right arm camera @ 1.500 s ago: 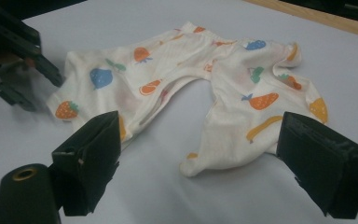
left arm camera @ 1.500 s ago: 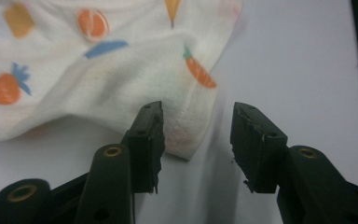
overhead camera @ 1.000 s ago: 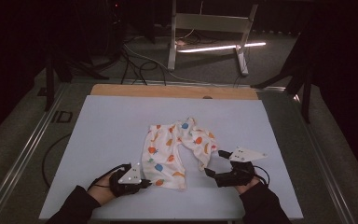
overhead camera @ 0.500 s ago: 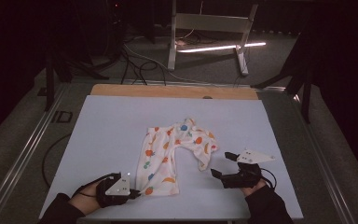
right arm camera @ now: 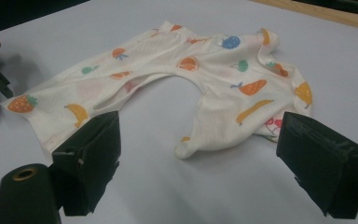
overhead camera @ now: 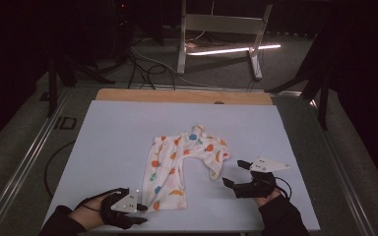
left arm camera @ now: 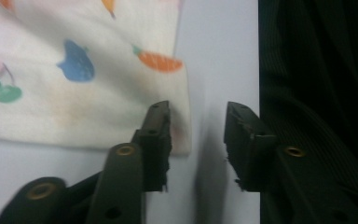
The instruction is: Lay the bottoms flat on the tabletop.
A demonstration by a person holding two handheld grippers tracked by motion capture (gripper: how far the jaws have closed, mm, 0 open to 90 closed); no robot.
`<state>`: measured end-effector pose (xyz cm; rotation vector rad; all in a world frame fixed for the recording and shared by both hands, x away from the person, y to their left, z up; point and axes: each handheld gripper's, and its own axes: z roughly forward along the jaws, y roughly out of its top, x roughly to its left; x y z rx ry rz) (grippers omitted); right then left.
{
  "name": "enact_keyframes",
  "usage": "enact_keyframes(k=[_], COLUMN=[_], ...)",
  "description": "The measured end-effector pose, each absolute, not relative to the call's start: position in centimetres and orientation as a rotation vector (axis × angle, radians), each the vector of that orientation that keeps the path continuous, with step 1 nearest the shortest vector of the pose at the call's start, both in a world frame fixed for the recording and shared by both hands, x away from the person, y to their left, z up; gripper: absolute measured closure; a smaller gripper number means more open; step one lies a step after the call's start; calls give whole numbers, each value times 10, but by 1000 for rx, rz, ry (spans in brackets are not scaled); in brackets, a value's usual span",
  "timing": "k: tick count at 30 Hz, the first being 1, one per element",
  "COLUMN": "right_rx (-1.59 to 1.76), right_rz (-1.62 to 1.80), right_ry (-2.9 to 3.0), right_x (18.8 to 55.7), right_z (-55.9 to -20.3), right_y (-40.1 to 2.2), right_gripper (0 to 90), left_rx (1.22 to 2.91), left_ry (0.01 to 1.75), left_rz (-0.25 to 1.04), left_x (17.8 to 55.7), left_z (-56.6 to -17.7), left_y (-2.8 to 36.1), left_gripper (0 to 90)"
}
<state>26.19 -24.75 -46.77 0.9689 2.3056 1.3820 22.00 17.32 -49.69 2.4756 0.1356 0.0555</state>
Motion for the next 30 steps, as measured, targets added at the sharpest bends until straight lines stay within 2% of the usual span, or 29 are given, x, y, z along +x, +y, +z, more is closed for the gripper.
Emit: enact_keyframes(k=[4, 8, 14, 19, 24, 27, 30], right_rx=[970, 967, 959, 960, 962, 959, 962], right_rz=[1383, 1381, 1375, 1378, 1378, 1380, 1376], right_ry=[2303, 2304, 2309, 2304, 2303, 2298, 2300], right_x=[262, 263, 263, 263, 263, 263, 263], right_z=[-468, -468, -469, -469, -469, -468, -468], right_y=[-248, -247, -246, -247, -247, -247, -247], right_gripper=[138, 138, 138, 138, 138, 138, 138], left_rx=[2380, 2295, 2351, 2386, 2429, 2441, 2423], left_ry=[156, 184, 169, 161, 134, 150, 133], left_rz=[83, 80, 143, 155, 158, 174, 96], left_x=[219, 217, 218, 229, 236, 242, 246], left_z=[-485, -477, -490, -502, -512, -511, -505], left_y=[161, 136, 91, 73, 63, 60, 57], left_gripper=[538, 537, 546, 570, 664, 860, 877])
